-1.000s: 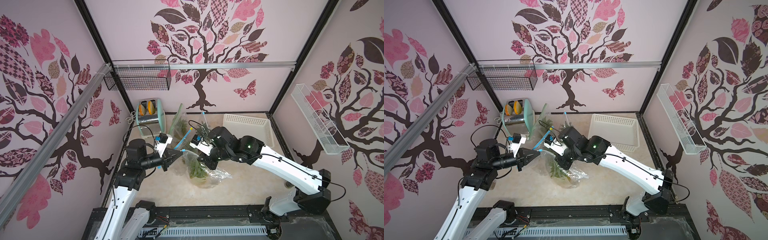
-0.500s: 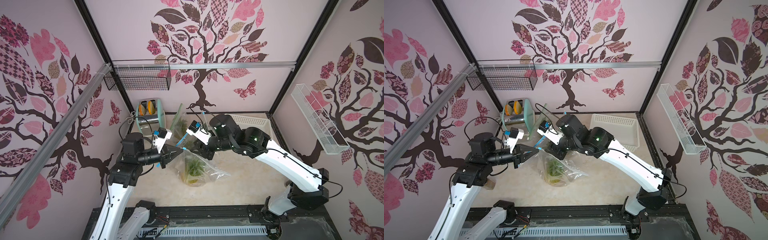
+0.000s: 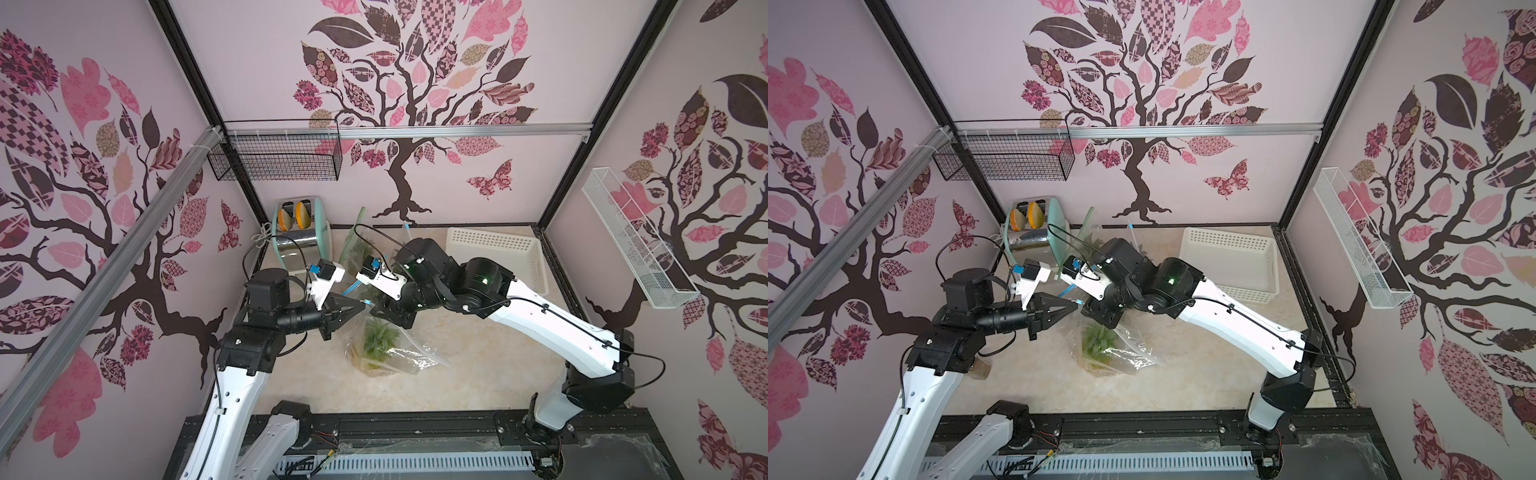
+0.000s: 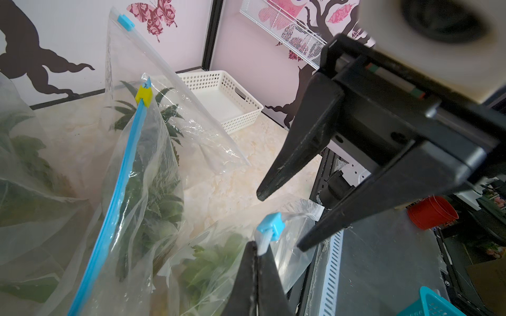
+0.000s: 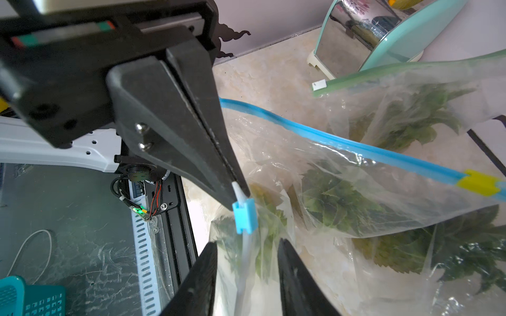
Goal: Open the zip-top bag and take out the pineapple
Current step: Unzip the zipper on the zipper food storage bag.
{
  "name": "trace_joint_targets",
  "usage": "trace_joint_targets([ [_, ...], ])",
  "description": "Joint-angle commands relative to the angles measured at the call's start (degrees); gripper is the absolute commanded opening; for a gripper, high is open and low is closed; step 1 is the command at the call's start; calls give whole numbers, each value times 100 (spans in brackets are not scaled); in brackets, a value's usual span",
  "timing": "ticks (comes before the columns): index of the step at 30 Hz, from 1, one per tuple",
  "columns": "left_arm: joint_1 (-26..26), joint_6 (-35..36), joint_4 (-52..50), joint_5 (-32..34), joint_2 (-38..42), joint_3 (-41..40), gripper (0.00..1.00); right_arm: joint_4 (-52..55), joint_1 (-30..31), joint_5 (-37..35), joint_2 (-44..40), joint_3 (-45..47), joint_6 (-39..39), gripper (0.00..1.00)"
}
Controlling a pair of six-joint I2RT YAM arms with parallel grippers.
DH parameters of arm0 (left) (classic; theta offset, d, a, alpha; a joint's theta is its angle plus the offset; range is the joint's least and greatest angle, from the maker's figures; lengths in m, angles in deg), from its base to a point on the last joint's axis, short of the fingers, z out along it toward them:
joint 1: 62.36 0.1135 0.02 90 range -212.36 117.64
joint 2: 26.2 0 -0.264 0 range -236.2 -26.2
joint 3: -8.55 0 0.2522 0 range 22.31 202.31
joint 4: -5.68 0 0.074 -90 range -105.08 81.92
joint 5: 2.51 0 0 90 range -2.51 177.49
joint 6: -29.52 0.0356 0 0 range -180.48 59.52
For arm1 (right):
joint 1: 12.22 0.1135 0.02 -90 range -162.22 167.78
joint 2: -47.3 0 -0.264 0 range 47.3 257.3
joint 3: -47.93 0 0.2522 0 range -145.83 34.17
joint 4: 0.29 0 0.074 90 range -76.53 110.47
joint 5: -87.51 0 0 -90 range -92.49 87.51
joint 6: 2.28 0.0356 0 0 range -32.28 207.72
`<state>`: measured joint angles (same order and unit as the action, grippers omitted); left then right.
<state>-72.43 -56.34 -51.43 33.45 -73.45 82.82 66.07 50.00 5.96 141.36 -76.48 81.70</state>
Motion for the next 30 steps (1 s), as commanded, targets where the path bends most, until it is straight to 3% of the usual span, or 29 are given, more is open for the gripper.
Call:
trace_joint_targets([
  [1, -5, 77, 20, 55, -12, -41, 0, 88, 86, -149, 40, -302, 9, 39],
  [16, -7, 87, 21, 116, 49, -118, 0, -53, 116, -321, 277, -535, -20, 27],
  [30, -7, 59, 31, 131, 91, -122, 0, -40, 115, -162, 446, -589, -76, 28],
])
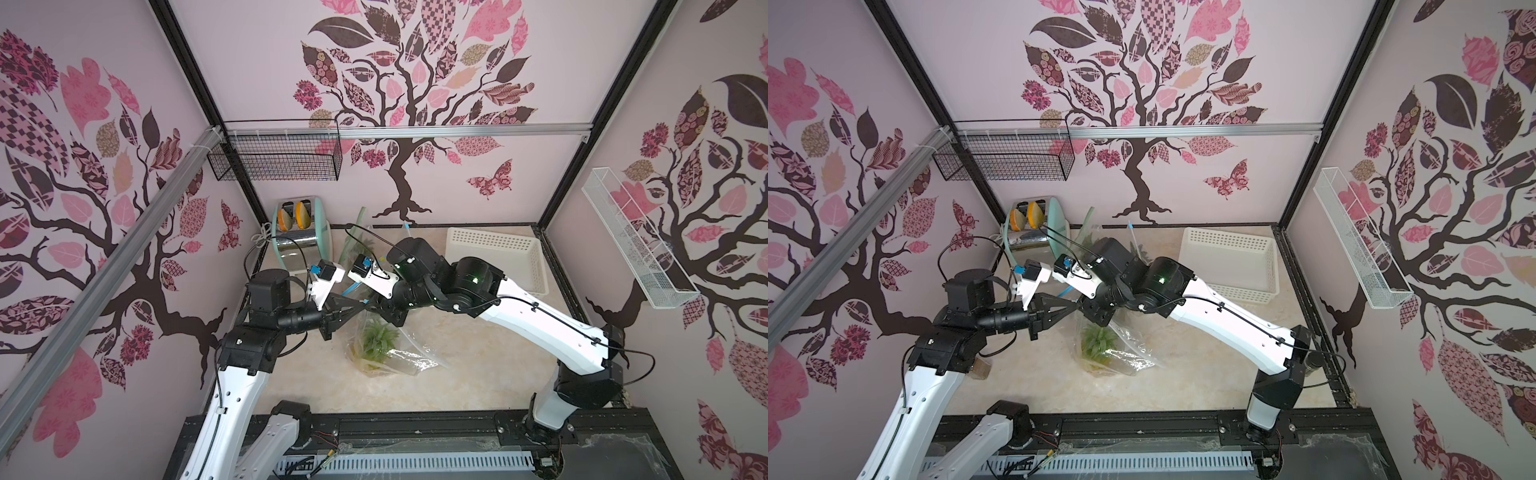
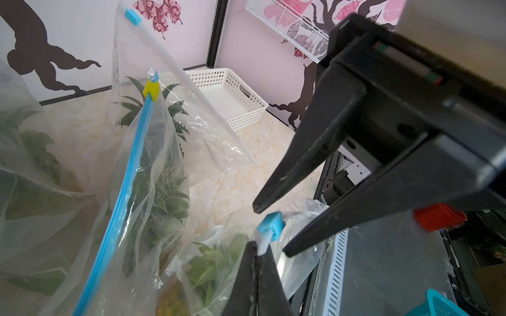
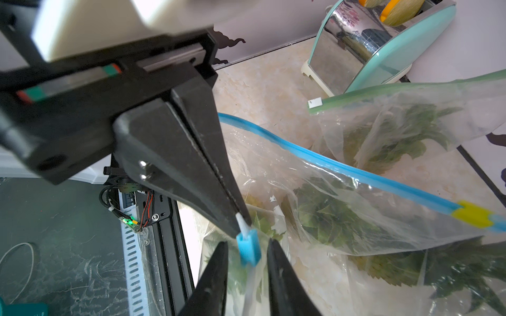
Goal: Open the zip-top bag and take out the pineapple
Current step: Unzip the zipper on the zipper food storage bag.
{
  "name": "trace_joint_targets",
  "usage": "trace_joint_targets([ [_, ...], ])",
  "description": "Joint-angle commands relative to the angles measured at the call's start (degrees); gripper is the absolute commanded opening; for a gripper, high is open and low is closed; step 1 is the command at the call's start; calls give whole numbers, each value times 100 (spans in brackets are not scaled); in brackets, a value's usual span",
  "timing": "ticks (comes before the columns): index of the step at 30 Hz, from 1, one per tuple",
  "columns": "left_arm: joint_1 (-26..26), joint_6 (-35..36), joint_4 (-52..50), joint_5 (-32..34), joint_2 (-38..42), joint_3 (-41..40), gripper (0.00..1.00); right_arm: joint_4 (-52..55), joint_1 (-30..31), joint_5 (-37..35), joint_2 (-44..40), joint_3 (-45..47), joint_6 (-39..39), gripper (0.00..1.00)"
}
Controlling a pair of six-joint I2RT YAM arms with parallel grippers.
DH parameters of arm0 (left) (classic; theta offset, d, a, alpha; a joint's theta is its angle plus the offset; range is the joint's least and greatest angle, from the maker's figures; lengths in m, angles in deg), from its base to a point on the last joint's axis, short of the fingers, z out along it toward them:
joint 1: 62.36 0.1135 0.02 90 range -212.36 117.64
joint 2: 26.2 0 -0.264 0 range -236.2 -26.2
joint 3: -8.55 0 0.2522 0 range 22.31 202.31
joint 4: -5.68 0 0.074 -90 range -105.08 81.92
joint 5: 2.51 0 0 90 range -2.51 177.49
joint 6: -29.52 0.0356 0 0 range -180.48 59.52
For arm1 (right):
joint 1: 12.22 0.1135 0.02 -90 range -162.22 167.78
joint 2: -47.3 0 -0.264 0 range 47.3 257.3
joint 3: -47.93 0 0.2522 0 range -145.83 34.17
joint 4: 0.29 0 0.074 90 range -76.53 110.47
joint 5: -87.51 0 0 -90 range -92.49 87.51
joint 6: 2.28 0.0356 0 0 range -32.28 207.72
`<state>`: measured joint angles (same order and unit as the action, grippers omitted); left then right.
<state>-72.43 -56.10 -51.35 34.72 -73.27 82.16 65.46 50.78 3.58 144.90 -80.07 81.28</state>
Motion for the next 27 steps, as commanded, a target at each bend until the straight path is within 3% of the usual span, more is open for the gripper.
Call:
trace_joint_targets([
  [1, -10, 36, 21, 5, 82, -69, 0, 4, 37, 86, 101, -235, -40, 28],
  [18, -6, 46, 36, 21, 102, -118, 0, -97, 37, -12, 101, -353, 14, 19],
  [27, -4, 54, 27, 77, 139, -127, 0, -153, 37, -66, 67, -337, 19, 4],
])
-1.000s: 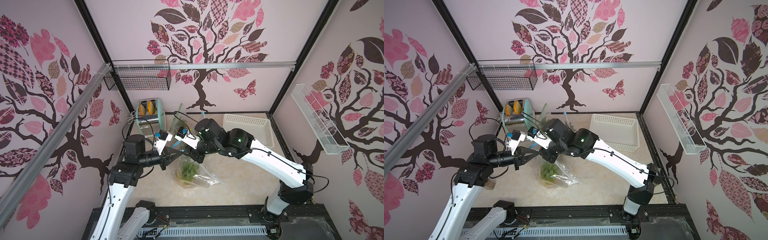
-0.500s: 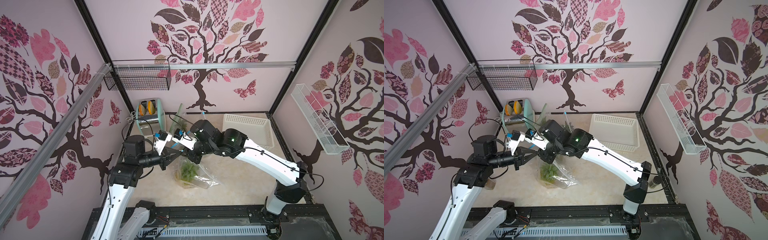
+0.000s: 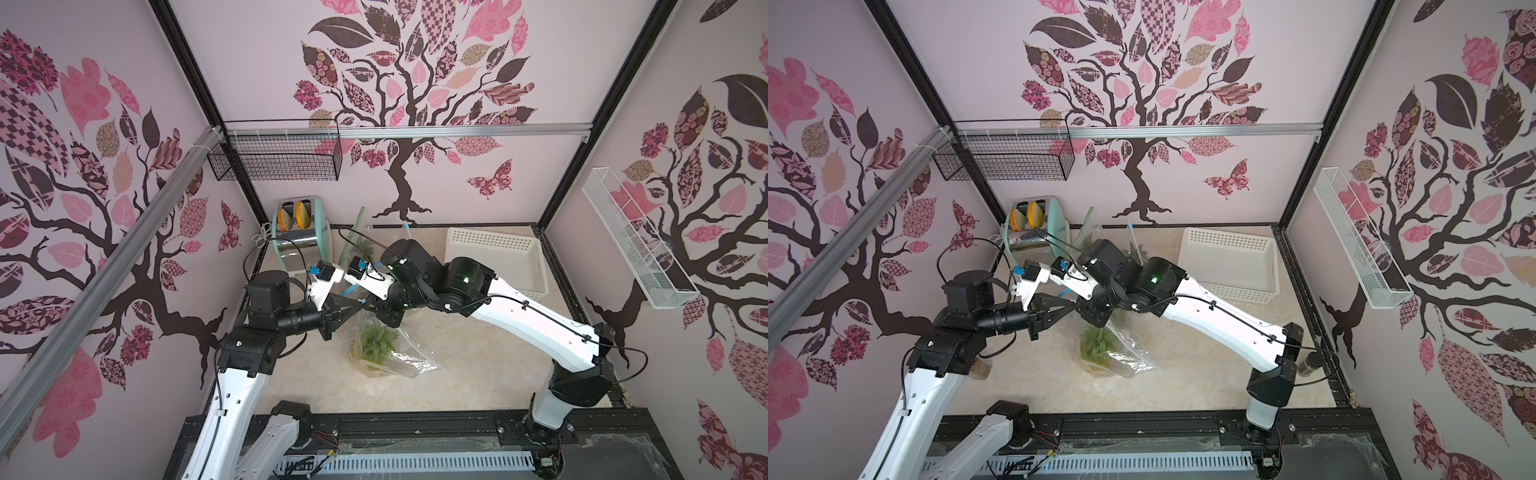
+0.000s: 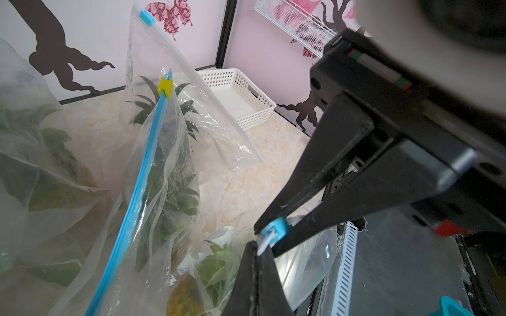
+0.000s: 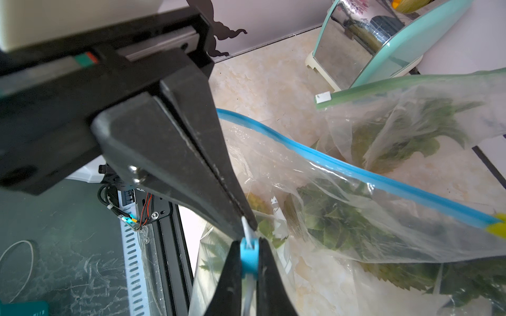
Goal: Open the zip-top bag and take out the pineapple
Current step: Unzip the zipper on the zipper food storage bag.
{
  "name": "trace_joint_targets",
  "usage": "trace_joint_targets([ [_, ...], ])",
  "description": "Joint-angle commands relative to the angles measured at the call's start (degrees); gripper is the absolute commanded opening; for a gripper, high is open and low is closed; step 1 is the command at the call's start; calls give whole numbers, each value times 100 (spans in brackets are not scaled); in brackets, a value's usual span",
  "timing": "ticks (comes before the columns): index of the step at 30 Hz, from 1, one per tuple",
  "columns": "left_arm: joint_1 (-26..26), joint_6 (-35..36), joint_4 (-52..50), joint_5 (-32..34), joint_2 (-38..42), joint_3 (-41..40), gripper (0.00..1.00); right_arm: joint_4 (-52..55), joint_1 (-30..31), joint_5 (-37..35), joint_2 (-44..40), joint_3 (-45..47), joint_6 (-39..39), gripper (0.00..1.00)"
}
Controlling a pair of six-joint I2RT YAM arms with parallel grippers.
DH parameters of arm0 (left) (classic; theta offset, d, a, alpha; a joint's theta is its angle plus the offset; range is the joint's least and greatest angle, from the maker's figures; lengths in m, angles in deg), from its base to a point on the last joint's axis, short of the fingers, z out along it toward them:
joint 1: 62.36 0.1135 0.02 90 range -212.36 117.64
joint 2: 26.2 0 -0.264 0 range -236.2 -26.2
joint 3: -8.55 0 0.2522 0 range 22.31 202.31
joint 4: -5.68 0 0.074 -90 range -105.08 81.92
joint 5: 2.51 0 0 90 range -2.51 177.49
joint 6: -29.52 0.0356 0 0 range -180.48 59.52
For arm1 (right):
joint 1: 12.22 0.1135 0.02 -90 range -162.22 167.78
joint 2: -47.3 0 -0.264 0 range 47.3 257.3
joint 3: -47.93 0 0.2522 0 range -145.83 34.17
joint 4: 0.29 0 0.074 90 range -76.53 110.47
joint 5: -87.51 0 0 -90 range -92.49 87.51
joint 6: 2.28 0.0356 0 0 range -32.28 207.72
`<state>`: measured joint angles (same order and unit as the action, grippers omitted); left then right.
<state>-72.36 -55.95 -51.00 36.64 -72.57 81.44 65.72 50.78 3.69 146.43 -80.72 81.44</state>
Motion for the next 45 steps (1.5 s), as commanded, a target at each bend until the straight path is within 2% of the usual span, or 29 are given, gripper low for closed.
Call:
trace_joint_targets([
  [1, -17, 39, -1, -101, 70, -45, 0, -184, 37, -77, -111, -262, 6, 4],
  [14, -12, -476, 489, 816, 194, -18, 0, -257, 37, -177, -613, 386, 89, 0],
  [26, -11, -887, 881, 1143, 183, -143, 0, -233, 37, -401, -1335, 1293, 165, 0],
  [45, -2, -1203, 1291, 2038, 216, -431, 0, 623, 37, -811, -2539, 2254, 712, 1],
])
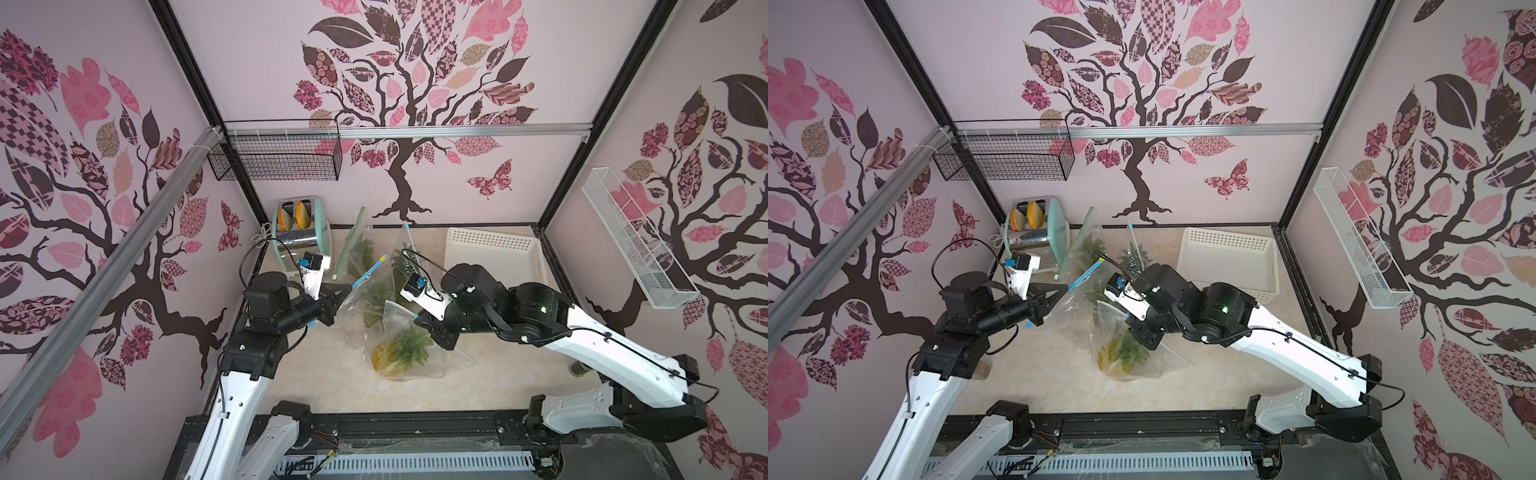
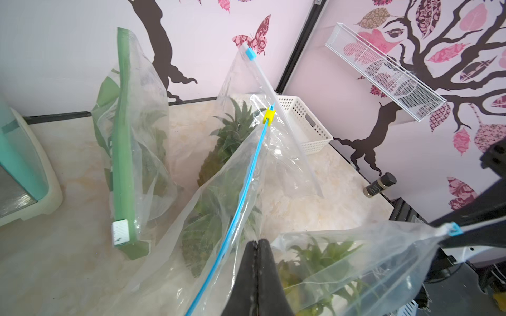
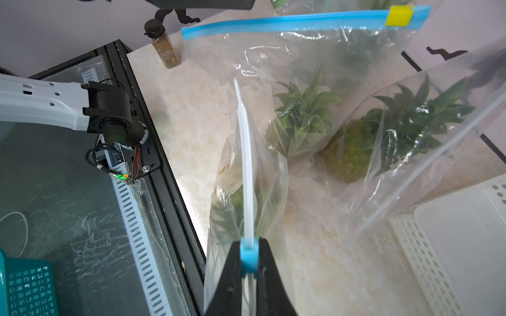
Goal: Open the zip-top bag and take out the pineapple
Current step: Unzip the zipper on the zipper food storage bag.
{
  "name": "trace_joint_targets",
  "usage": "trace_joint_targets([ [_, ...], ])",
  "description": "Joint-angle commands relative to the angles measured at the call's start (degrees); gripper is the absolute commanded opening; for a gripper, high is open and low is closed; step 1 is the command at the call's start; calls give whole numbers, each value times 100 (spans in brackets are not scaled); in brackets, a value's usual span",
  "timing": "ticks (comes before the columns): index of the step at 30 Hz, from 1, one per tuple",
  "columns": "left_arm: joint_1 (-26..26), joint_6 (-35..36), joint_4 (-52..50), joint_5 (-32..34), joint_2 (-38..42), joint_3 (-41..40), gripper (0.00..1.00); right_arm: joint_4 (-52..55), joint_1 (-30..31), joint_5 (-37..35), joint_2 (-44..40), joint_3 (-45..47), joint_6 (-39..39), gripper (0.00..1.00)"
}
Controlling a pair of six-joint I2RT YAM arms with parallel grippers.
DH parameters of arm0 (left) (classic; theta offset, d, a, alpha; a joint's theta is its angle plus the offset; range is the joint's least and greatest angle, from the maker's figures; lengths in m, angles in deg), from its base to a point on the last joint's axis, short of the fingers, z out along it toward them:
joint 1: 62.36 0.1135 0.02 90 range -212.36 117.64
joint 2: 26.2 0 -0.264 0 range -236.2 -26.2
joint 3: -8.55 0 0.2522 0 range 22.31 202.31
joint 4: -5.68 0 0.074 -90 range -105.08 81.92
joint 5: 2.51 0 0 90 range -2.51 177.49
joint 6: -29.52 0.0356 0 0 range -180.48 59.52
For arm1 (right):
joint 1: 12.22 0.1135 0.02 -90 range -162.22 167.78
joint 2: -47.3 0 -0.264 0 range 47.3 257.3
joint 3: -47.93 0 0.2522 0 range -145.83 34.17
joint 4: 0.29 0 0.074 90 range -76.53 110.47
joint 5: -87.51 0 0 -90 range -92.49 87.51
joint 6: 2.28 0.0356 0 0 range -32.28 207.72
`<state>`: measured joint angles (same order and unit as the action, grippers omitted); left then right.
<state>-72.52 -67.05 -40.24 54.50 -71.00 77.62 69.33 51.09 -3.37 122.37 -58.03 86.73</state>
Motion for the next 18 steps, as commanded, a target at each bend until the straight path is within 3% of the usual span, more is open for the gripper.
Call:
trace_joint_targets([
  [1, 13, -106, 257, 219, 79, -69, 0, 276, 6, -112, -173, 10, 196, 1],
  [4, 9, -210, 494, -83, 133, -178, 0, 285, 6, -37, -163, 1, 196, 1],
  [8, 11, -223, 809, -1102, 174, -286, 0, 229, 7, 50, -26, -102, 123, 0],
  [18, 9, -98, 1189, -2376, 121, -410, 26, 100, 6, 232, 481, -814, -138, 0],
])
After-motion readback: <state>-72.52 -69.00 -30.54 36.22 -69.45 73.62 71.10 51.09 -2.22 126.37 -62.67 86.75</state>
